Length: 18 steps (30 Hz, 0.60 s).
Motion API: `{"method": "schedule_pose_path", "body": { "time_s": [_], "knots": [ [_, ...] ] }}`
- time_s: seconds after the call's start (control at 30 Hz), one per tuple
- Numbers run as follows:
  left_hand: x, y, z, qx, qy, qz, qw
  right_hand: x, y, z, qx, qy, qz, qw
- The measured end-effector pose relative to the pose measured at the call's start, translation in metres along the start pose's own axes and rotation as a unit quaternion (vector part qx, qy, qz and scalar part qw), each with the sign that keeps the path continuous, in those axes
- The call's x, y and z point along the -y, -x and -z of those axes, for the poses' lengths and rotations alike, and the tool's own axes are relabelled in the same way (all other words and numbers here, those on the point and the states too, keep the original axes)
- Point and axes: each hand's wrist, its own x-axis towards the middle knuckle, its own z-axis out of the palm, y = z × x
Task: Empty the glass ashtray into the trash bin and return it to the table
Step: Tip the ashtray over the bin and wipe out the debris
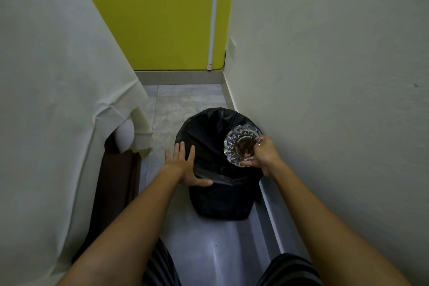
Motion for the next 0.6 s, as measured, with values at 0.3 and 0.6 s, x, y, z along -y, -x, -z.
{"method": "schedule_pose_path", "body": {
  "time_s": [0.3,0.6],
  "knots": [
    [0.003,-0.007,-0.019,-0.073,0.021,0.026,0.997,-0.015,-0.01,-0.001,-0.098,0.279,0.069,0.953],
    [0.005,-0.005,-0.018,-0.084,0.041,0.04,0.995,-0.023,-0.015,-0.001,-0.12,0.341,0.121,0.925]
  ]
}}
